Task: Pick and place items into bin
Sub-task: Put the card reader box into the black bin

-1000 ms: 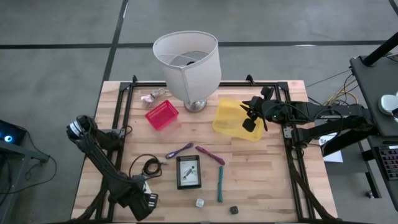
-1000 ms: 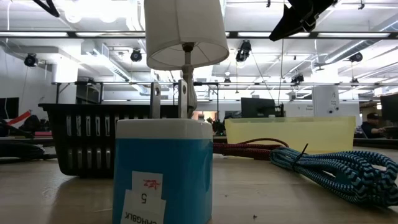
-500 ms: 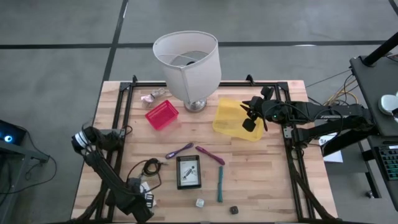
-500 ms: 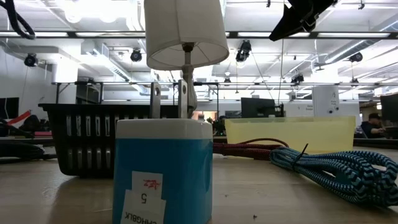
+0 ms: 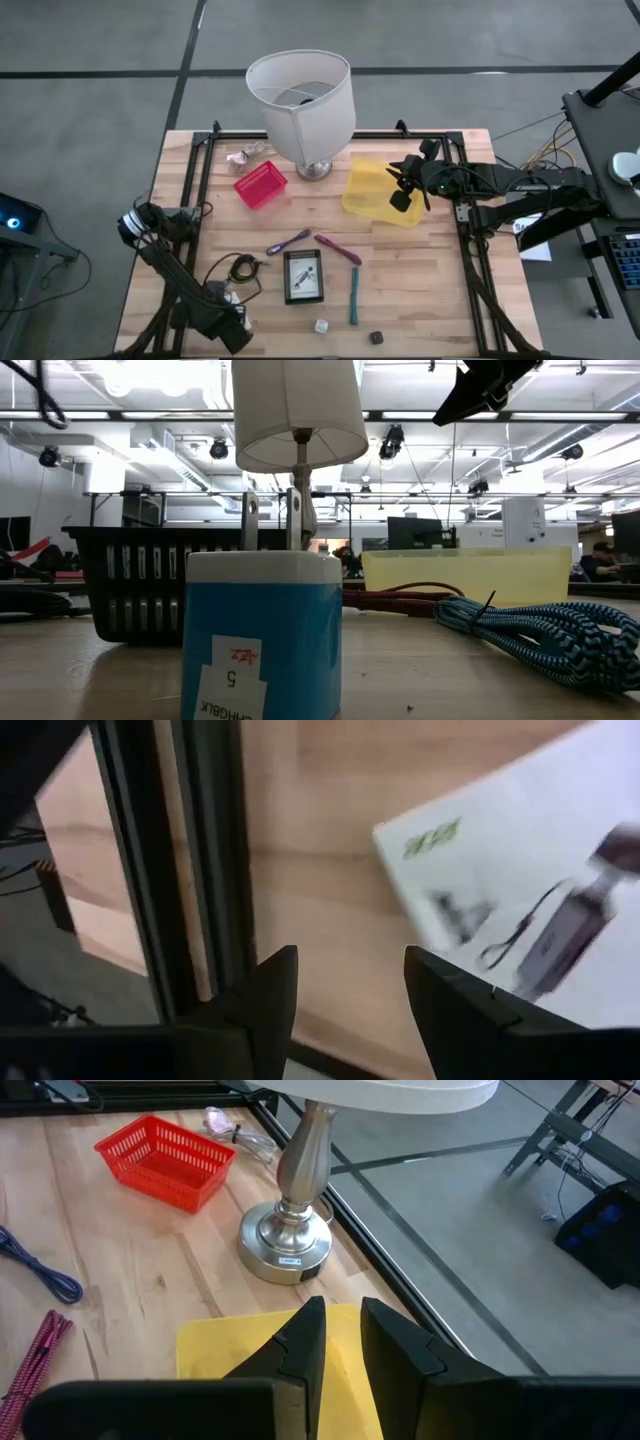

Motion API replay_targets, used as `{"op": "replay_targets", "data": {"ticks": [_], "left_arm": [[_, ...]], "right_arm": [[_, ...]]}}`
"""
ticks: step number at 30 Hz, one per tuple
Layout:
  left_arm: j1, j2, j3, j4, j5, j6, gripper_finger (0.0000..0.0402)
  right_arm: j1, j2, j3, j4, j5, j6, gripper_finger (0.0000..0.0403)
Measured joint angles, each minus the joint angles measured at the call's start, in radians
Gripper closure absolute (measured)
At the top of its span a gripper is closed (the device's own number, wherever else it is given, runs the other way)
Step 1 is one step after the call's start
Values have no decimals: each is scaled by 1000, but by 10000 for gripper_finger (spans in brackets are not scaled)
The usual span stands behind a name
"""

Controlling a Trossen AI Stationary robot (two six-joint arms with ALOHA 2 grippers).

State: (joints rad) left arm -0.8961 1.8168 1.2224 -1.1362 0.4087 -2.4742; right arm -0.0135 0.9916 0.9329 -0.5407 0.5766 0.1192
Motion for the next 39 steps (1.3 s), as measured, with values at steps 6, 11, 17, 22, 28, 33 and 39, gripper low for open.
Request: {"op": "replay_targets", "data": {"ticks": [6, 11, 17, 22, 28, 33, 39], "left_arm": [[39, 0, 4, -16, -58, 5, 233], [84, -1, 20, -11, -75, 18, 233], [118, -2, 10, -69, -30, 17, 233], [122, -2, 10, -104, -91, 27, 233], [119, -2, 10, -90, -133, 52, 233], [117, -1, 6, -85, -103, -10, 233], [115, 29, 5, -69, -20, -16, 233]], "right_arm": [[0, 0, 0, 0, 0, 0, 346], [0, 0, 0, 0, 0, 0, 346], [0, 0, 0, 0, 0, 0, 346], [0, 0, 0, 0, 0, 0, 346], [0, 0, 0, 0, 0, -3, 346], [0, 0, 0, 0, 0, -26, 346], [0, 0, 0, 0, 0, -25, 346]]}}
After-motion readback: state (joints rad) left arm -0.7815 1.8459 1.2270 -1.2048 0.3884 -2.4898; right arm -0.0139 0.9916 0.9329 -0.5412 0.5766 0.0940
